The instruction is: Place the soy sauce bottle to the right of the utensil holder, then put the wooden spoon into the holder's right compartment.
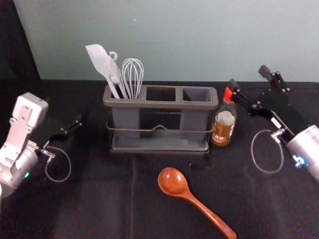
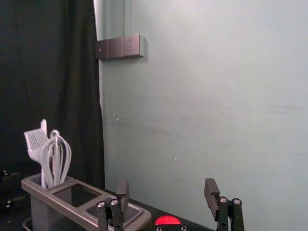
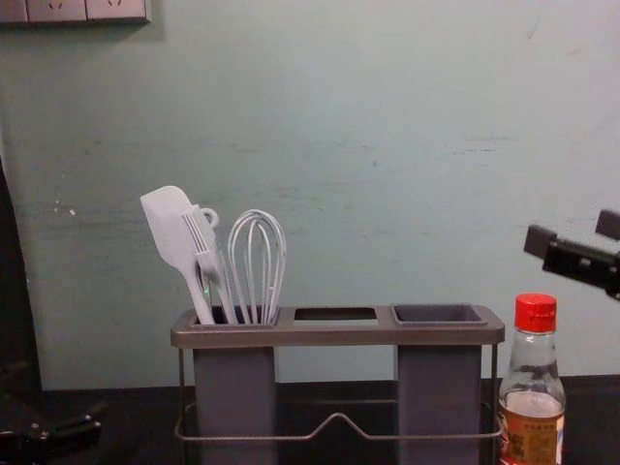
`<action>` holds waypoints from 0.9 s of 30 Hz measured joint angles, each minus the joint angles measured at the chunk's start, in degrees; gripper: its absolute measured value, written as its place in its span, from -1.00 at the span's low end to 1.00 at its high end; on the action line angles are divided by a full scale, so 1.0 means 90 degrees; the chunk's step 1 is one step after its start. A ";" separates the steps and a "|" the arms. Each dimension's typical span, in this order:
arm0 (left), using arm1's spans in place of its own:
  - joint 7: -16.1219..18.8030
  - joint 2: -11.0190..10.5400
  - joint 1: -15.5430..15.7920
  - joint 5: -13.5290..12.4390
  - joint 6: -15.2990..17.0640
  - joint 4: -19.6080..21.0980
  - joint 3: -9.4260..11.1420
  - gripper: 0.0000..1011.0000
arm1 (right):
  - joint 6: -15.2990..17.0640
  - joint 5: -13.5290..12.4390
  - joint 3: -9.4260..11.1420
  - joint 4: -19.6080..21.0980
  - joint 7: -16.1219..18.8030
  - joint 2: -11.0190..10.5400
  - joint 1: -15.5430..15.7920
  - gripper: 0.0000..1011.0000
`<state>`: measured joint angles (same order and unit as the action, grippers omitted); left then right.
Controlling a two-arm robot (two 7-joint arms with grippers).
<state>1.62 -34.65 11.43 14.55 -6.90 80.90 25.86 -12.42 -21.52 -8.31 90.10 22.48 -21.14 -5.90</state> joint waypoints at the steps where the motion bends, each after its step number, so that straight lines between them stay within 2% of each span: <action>1: 0.0000 0.0000 0.0000 0.0000 0.0000 0.0000 0.0000 0.98 | 0.0015 0.0014 0.0009 0.0078 -0.0022 -0.0012 0.0032 0.97; 8: 0.0000 0.0000 0.0000 0.0000 0.0000 0.0000 0.0000 0.98 | 0.0142 0.0103 0.0045 0.0607 -0.0081 -0.0108 0.0249 0.98; 15: 0.0000 0.0000 0.0000 0.0000 0.0000 0.0000 0.0000 0.98 | 0.0368 0.0183 -0.0141 0.0930 -0.0045 -0.0171 0.0358 0.98; 24: 0.0000 0.0000 0.0000 0.0000 0.0000 0.0000 0.0000 0.98 | 0.0779 0.0189 -0.0642 0.0985 0.0105 -0.0209 0.0490 0.98; 27: 0.0000 0.0000 0.0000 0.0000 0.0000 0.0000 0.0000 0.98 | 0.1006 0.0261 -0.0890 0.1008 0.0100 -0.0216 0.0571 0.98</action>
<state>1.62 -34.64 11.43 14.55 -6.91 80.90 25.86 -3.37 -19.18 -16.31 99.18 23.38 -23.09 -0.76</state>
